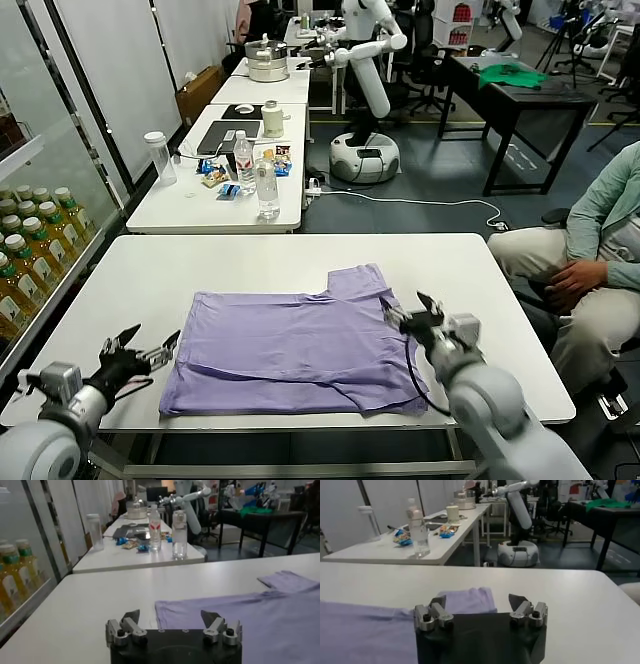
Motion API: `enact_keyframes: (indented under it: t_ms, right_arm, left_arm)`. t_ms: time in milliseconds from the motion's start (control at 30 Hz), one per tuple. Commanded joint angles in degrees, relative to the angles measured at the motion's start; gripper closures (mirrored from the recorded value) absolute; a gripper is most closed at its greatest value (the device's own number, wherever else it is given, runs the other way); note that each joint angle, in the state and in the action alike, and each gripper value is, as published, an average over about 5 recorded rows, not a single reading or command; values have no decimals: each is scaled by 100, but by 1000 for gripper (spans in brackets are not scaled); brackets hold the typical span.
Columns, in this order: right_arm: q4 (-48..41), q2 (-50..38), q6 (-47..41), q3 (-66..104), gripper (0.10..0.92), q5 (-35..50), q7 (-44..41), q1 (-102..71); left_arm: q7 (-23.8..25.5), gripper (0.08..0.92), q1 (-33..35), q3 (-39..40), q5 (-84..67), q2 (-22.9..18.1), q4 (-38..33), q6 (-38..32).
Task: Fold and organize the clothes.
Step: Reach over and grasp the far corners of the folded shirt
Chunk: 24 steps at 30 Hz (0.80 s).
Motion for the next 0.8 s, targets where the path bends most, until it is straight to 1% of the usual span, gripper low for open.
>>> enact_keyframes:
  t_ms: [33,167,333,533,800]
  right_arm:
    - [-2034,842,-31,-1039,203,-36,200,2037]
    - [-2853,1232,-31,-995,203,-127,450,2297]
    - [-3401,1346,-17,-744,203,-287,341,2288]
    - [-3637,1313,189,-616,203,-472,-90,2154]
    - [-3537,1144,191,-495,203,-494,-42,1943]
  left_arm:
    - [420,179,-1872,959,-96,247,1936,-144]
    - [481,177,-2323,1308,-36,182,2483,-166]
    - [585,177,-2612,1531,11,124,2798,-200]
    - [706,177,-2831,1697,49,75,3045,-222]
    - [891,177,-2952,1821,103,14,3108,-264]
